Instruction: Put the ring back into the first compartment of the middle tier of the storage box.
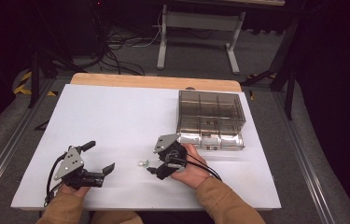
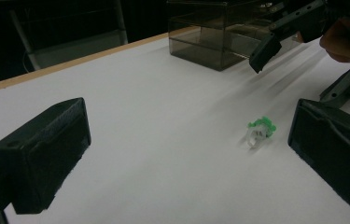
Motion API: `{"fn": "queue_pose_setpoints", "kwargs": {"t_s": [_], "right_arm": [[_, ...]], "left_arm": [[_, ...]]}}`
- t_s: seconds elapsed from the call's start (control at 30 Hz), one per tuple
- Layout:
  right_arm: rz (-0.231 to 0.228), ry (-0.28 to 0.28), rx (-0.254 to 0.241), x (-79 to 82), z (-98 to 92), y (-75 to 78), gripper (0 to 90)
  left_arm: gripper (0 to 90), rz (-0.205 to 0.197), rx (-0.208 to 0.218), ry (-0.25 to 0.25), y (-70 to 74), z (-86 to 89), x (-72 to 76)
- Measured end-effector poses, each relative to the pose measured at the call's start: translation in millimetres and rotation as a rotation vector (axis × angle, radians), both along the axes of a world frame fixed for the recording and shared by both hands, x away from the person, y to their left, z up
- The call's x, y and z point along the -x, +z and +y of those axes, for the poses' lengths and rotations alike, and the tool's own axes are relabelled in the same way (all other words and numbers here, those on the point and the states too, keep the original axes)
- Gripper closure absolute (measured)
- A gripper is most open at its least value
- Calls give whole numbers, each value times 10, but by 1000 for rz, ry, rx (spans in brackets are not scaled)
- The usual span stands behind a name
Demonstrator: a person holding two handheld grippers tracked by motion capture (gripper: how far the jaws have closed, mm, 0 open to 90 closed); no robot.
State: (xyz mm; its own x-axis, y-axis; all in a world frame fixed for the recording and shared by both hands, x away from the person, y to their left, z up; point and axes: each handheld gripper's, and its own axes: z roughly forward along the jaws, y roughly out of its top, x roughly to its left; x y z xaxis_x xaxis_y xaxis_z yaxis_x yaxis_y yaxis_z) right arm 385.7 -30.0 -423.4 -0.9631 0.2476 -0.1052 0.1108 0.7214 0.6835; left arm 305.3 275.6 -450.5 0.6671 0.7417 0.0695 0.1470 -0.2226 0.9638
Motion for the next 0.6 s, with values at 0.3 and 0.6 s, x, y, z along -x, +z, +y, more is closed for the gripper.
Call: {"fn": "queue_pose_setpoints", "kwargs": {"t_s": [0.3,0.6], "right_arm": [[24,12,22,-21,137,-114,166],[35,14,32,-24,216,-194,225]], "left_arm": [[2,-3,-3,-1,1,3,-1],[2,-2,-4,-3,2,3,0]]}}
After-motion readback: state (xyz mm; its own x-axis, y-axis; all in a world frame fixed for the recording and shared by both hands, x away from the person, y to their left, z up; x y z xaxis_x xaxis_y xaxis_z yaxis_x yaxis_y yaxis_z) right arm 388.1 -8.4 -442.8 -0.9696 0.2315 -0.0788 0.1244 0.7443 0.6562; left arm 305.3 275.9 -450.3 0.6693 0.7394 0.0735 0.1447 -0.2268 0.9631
